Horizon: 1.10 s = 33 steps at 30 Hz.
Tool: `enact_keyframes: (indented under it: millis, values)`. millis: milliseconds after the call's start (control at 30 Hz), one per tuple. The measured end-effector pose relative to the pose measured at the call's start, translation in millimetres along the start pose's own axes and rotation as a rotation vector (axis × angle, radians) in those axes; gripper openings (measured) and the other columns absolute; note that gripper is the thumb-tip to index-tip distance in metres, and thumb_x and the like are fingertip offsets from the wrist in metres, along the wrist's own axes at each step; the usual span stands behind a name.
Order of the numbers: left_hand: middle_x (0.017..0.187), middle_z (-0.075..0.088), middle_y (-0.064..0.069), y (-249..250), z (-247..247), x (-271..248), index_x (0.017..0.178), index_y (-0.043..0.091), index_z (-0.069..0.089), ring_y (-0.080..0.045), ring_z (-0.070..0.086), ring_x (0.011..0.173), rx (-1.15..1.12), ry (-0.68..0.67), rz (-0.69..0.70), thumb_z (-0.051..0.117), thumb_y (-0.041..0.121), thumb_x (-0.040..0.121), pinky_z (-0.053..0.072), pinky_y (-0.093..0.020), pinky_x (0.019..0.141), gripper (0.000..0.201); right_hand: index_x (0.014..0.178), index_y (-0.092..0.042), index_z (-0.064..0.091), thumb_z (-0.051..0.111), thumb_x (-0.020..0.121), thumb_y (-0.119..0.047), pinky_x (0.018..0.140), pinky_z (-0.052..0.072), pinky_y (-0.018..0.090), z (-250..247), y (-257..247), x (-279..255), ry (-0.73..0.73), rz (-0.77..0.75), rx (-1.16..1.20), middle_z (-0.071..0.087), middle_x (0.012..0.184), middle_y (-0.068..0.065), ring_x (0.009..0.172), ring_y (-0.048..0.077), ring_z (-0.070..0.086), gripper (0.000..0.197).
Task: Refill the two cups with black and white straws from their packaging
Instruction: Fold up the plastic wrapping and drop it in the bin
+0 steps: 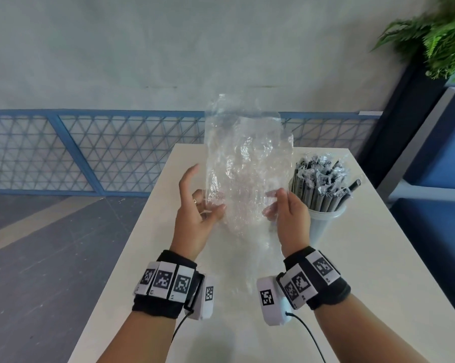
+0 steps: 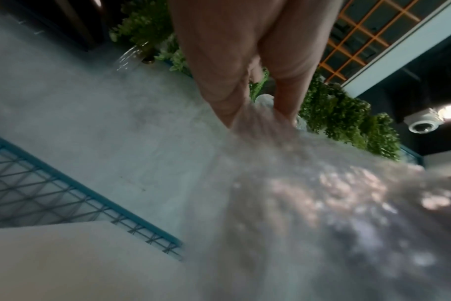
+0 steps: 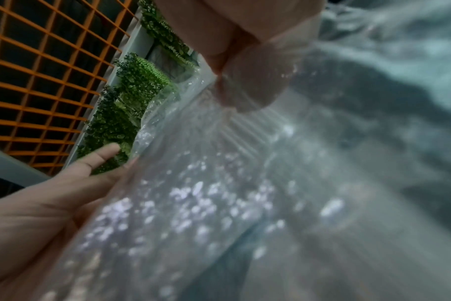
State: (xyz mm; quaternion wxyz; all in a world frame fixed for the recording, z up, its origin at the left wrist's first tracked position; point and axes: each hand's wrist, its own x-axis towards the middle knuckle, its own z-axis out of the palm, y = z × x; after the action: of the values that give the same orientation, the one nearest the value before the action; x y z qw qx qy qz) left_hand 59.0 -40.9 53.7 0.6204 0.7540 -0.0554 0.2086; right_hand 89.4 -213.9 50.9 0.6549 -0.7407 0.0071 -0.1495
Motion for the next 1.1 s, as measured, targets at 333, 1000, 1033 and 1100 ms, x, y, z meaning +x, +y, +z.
enact_keyframes:
  millis: [333, 1000, 1033, 1100]
  values:
    - [0.087, 0.061, 0.001, 9, -16, 11, 0.111, 0.018, 0.062, -0.009, 0.056, 0.069, -0.016, -0.149, -0.025, 0.059, -0.001, 0.086, 0.052, -0.023, 0.072, 0.031, 0.138, -0.051, 0.007, 0.078, 0.071, -0.018, 0.084, 0.048, 0.012, -34, -1, 2, -0.658, -0.352, -0.395, 0.05, 0.1, -0.014, 0.083, 0.005, 0.061, 0.103]
    - [0.124, 0.037, 0.015, 25, -40, 32, 0.113, 0.027, 0.057, -0.011, 0.039, 0.119, 0.488, -0.076, 0.339, 0.075, 0.049, 0.059, 0.034, -0.026, 0.104, 0.061, 0.095, -0.02, 0.069, 0.07, 0.069, 0.004, 0.077, 0.043, 0.007, -26, -25, 3, -0.098, -0.548, -0.19, 0.065, 0.083, -0.021, 0.076, -0.009, 0.055, 0.035]
    - [0.132, 0.036, 0.012, 26, -41, 33, 0.113, 0.025, 0.057, -0.013, 0.035, 0.126, 0.484, -0.075, 0.337, 0.076, 0.045, 0.061, 0.029, -0.025, 0.108, 0.058, 0.091, -0.021, 0.069, 0.07, 0.07, 0.002, 0.077, 0.042, 0.008, -26, -30, 1, -0.112, -0.558, -0.157, 0.064, 0.082, -0.028, 0.077, -0.01, 0.055, 0.031]
    - [0.136, 0.044, 0.012, 29, -45, 34, 0.099, 0.023, 0.061, -0.015, 0.037, 0.13, 0.396, -0.086, 0.35, 0.074, 0.028, 0.07, 0.028, -0.028, 0.112, 0.033, 0.087, -0.022, 0.069, 0.071, 0.07, -0.004, 0.075, 0.038, 0.005, -23, -39, -1, -0.151, -0.56, -0.1, 0.06, 0.081, -0.026, 0.077, -0.009, 0.052, 0.025]
